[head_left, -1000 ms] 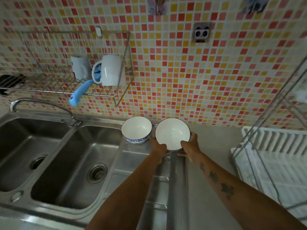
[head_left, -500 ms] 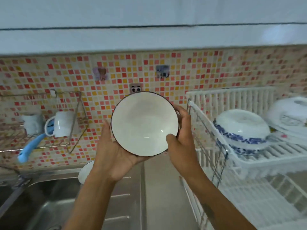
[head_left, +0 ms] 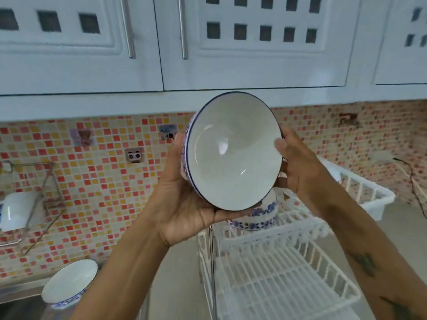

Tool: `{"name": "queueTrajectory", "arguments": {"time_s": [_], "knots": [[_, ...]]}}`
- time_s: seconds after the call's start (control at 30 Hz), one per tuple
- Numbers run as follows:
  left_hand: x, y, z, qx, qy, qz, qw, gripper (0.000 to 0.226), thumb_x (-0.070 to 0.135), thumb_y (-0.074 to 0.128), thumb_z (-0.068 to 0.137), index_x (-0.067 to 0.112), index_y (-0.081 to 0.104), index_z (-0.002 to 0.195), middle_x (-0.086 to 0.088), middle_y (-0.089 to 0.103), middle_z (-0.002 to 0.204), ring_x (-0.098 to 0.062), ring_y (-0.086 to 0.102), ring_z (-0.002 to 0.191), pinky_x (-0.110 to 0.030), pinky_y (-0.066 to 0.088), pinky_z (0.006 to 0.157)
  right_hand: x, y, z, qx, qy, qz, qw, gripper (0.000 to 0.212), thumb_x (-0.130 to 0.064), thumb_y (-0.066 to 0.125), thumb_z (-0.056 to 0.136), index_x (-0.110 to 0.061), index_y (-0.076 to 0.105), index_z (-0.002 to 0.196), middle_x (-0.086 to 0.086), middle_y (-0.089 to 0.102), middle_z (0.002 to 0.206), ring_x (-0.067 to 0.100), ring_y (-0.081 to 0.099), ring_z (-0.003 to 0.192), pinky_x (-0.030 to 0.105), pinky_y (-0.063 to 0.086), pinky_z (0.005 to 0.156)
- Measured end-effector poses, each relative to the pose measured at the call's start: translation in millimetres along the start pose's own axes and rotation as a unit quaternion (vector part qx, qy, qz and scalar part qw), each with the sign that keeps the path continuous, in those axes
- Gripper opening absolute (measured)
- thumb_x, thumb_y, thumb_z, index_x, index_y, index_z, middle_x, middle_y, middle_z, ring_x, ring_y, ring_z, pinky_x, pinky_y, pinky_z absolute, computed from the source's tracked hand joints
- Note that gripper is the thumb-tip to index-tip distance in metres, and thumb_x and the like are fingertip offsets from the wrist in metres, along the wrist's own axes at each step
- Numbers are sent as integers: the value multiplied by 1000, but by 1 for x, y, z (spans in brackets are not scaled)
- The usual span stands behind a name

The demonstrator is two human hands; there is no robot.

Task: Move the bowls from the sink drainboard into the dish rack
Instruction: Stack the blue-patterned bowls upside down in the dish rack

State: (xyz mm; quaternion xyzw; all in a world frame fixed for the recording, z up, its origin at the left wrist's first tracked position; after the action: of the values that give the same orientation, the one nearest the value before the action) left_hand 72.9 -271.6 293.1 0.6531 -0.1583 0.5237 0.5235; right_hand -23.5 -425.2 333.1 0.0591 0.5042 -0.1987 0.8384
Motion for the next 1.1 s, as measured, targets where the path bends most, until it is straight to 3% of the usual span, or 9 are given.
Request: {"name": "queueTrajectory", "arguments": {"time_s": [0.1, 0.2, 0.3, 0.37, 0.5, 0.57, 0.77, 0.9, 1.1], "knots": [[3, 19, 13, 32, 29, 83, 996, 77, 72, 54, 70, 22, 63, 128, -12, 64, 133, -37, 57, 125, -58, 47, 99, 4, -28, 16, -6, 76, 70, 995, 59, -65, 29, 91, -29, 57, 130, 0, 68, 114, 17, 68, 98, 37, 55, 81], [5, 28, 29, 84, 78, 196, 974, 56, 67, 62, 70, 26, 70, 108, -5, 77, 103, -22, 72, 92, -44, 61, 80, 17, -47, 33, -1, 137, 110, 984, 74, -71, 22, 89, -17, 64, 119, 5, 69, 99, 21, 63, 96, 40, 48, 90], [5, 25, 43, 161, 132, 351, 913, 88, 66, 69, 53, 16, 58, 125, -1, 73, 104, -13, 70, 84, -29, 61, 71, 38, -54, 50, -8, 161, 93, 982, 77, -74, 25, 86, -14, 69, 105, 15, 67, 115, 23, 57, 107, 43, 40, 104], [4, 22, 49, 200, 180, 442, 856, 101, 67, 75, 48, 17, 47, 132, 4, 66, 113, -9, 68, 92, -23, 59, 69, 50, -54, 59, -14, 171, 85, 981, 74, -73, 30, 86, -15, 68, 112, 17, 66, 126, 25, 58, 117, 45, 37, 112], [4, 17, 57, 234, 217, 561, 764, 89, 55, 88, 53, 28, 44, 125, 15, 56, 114, -5, 58, 102, -19, 49, 80, 78, -51, 75, -33, 220, 35, 974, 71, -74, 41, 83, -22, 61, 127, 9, 67, 126, 30, 62, 116, 49, 44, 106], [-1, 11, 64, 239, 205, 606, 731, 93, 62, 86, 48, 29, 45, 125, 15, 58, 120, -6, 59, 106, -22, 52, 83, 89, -48, 78, -56, 233, -18, 971, 67, -73, 47, 80, -26, 60, 126, 6, 68, 124, 28, 63, 113, 48, 47, 103], [-19, -3, 78, 252, 146, 664, 688, 118, 85, 73, 33, 29, 46, 134, 7, 57, 126, -16, 55, 117, -39, 54, 94, 108, -35, 78, -75, 251, -20, 965, 47, -53, 56, 86, -24, 61, 123, 5, 72, 115, 24, 66, 104, 38, 53, 89], [-22, -3, 80, 248, 120, 680, 680, 113, 78, 77, 39, 24, 45, 133, 3, 55, 126, -18, 53, 119, -40, 52, 96, 121, -36, 78, -82, 287, -17, 954, 45, -51, 55, 84, -24, 64, 119, 8, 73, 112, 28, 67, 104, 41, 53, 92], [-29, -3, 87, 224, 67, 713, 661, 116, 67, 81, 53, 16, 30, 145, -6, 42, 139, -23, 40, 131, -32, 43, 97, 128, -35, 77, -81, 306, -18, 949, 29, -46, 46, 94, -24, 63, 101, 6, 72, 97, 22, 67, 87, 32, 52, 72]]}}
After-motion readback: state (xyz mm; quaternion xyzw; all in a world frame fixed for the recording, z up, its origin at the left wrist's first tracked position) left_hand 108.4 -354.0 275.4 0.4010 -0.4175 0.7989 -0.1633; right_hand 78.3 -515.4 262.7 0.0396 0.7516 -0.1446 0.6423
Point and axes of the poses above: each hand's wrist, its own z-axis towards the middle knuckle, its own y-axis out of the palm, x = y × z, the point moved 5 cm from there along z, towards the middle knuckle
